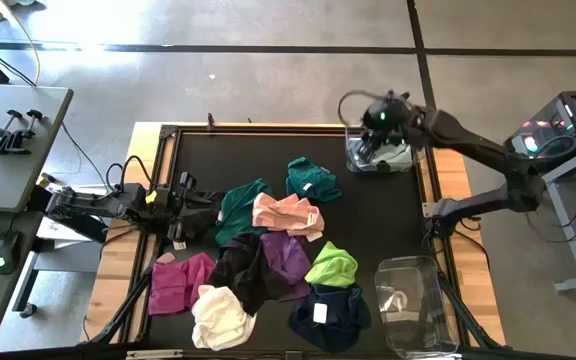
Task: Sort towels by color in basket
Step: Put the dark blue towel into the bottom transparent bin
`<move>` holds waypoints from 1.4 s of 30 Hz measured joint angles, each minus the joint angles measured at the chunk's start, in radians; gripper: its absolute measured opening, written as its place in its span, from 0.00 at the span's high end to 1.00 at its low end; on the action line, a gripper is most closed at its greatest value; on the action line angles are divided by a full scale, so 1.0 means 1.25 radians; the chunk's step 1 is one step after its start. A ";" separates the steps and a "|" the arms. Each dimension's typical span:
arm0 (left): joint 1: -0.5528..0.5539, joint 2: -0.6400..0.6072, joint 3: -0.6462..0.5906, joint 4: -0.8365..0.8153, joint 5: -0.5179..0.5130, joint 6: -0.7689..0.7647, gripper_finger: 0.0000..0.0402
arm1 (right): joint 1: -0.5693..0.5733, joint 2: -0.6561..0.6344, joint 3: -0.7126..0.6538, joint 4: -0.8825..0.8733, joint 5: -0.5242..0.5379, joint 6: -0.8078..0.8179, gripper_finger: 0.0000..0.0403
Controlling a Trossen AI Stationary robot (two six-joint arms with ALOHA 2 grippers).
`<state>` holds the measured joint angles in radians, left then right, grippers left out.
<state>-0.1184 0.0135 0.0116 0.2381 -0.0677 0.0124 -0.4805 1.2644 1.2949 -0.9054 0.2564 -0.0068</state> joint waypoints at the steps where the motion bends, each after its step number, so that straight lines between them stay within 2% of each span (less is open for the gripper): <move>1: 0.000 0.000 0.000 0.000 0.000 0.000 0.81 | 0.038 -0.005 0.000 0.000 -0.002 0.015 0.68; 5: 0.000 0.000 0.000 0.000 0.000 0.000 0.81 | 0.190 -0.007 -0.018 0.026 -0.002 0.043 0.68; 9: 0.000 0.000 0.000 0.000 0.000 0.000 0.81 | 0.326 -0.006 -0.121 0.151 -0.014 0.045 0.68; 15: 0.000 0.000 0.000 0.000 0.000 0.000 0.81 | 0.451 -0.005 -0.315 0.452 -0.206 0.149 0.68; 18: 0.000 0.000 0.000 0.000 0.000 0.000 0.81 | 0.487 -0.006 -0.366 0.558 -0.231 0.206 0.68; 23: 0.000 0.000 0.000 0.016 0.001 0.000 0.81 | 0.570 0.002 -0.353 0.548 -0.225 0.267 0.59; 28: 0.000 0.000 0.000 0.053 0.003 0.000 0.81 | 0.682 0.064 -0.299 0.530 -0.130 0.308 0.44; 31: 0.000 0.000 0.000 0.054 0.006 0.000 0.81 | 0.747 0.134 -0.251 0.479 -0.088 0.310 0.38; 38: -0.002 0.002 0.000 0.053 0.031 -0.047 0.81 | 0.840 0.314 -0.085 0.279 -0.116 0.320 0.40; 42: -0.022 0.017 0.000 0.053 0.027 -0.050 0.81 | 0.884 0.396 -0.029 0.216 -0.147 0.337 0.42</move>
<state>-0.1461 0.0349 0.0116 0.3046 -0.0345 -0.0502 0.6248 1.7598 1.2588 -0.6358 0.0722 0.4143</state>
